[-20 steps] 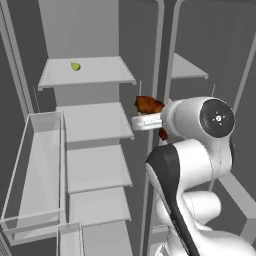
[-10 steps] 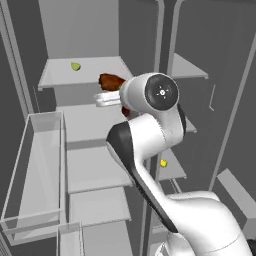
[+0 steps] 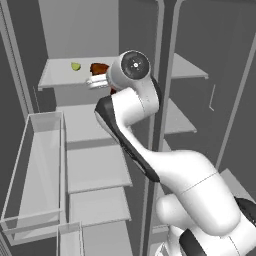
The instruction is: Pick up the frozen chicken drumstick from the freezer, place it on any shelf in the fridge, and close the fridge and freezer doors when done.
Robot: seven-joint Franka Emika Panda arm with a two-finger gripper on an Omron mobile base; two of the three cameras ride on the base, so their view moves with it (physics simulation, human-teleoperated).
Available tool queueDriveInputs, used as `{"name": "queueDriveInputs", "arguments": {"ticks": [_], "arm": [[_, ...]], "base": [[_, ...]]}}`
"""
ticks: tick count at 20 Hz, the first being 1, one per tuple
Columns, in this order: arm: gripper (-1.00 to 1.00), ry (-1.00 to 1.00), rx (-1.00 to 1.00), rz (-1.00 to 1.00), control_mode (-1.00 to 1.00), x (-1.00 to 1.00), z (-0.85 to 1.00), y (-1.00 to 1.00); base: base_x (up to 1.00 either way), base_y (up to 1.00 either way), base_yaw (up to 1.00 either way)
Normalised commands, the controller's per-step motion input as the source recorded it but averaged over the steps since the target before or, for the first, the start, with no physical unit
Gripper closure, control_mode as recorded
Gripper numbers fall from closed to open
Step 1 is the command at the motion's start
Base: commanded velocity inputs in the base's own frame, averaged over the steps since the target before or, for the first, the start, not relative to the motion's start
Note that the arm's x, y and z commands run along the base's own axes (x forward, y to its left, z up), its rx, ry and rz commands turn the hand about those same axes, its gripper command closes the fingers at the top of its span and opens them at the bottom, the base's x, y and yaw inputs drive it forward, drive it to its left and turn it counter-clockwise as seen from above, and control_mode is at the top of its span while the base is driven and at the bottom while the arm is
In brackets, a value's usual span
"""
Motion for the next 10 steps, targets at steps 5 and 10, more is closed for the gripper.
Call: {"name": "queueDriveInputs", "arguments": {"ticks": [5, 10], "arm": [[1.0, 0.02, -0.03, 0.0, -1.0, 0.72, -0.05, 0.06], [1.0, 0.03, -0.03, 0.0, -1.0, 0.79, -0.09, 0.21]], "base": [[0.0, 0.0, 0.0], [0.0, 0.0, 0.0]]}}
